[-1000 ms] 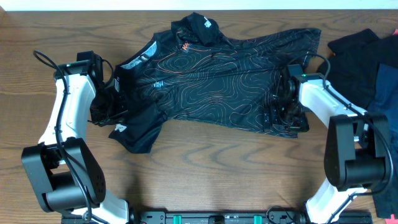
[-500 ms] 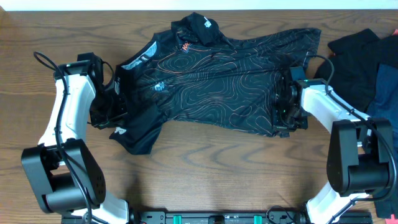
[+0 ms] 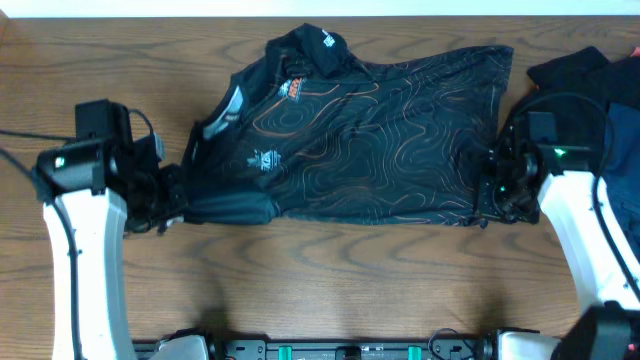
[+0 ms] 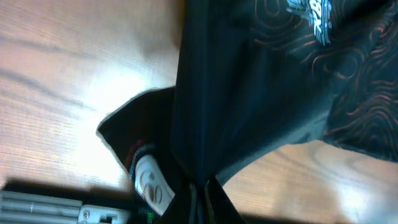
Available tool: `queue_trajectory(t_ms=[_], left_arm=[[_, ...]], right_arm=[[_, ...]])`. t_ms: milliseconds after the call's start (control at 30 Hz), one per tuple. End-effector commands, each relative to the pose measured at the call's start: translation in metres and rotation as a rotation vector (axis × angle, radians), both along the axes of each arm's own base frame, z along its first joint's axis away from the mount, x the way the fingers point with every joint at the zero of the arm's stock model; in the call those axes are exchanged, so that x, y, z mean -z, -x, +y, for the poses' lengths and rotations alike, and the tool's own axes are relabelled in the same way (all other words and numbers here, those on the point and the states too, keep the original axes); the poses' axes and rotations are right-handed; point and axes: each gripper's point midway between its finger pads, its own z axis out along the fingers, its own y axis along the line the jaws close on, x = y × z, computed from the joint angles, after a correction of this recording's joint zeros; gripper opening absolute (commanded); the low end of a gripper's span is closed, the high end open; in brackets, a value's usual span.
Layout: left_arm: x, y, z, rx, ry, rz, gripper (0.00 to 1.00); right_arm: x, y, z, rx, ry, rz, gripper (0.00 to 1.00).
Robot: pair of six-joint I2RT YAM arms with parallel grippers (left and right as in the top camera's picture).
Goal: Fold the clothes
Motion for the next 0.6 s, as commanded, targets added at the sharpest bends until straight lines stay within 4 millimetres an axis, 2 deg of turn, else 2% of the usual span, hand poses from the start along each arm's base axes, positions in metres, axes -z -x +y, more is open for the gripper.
queue_trajectory(t_ms=[0,100,200,267,400,567], left_arm=[[-0.007,0.013,0.001,-0.013,-0.011,0.004,0.06],[-0.011,0.028,-0.002,-0.013,-0.008,0.019,0.06],[-0.018,0.042,-0.005,-0.013,-0.009,0.018,0.06],[-0.023,0.047,-0.006,-0.017,-0.013,-0.006,0.06],[-0.032,0.042,-0.005,-0.047,-0.024,-0.089,0.06],[-0.031,0.022,-0.001,-0.079,-0.023,-0.127,0.06]], right_arm=[[-0.009,0.007,-0.005,-0.004,0.02,-0.003,0.01],[-0.014,0.022,-0.008,0.033,0.037,0.033,0.01],[-0.021,0.04,-0.026,0.14,0.133,0.076,0.01],[-0.026,0.045,-0.032,0.168,0.165,0.068,0.01],[-0.035,0.034,-0.033,0.163,0.163,-0.021,0.01],[-0.039,0.0,-0.025,0.109,0.107,-0.152,0.01]])
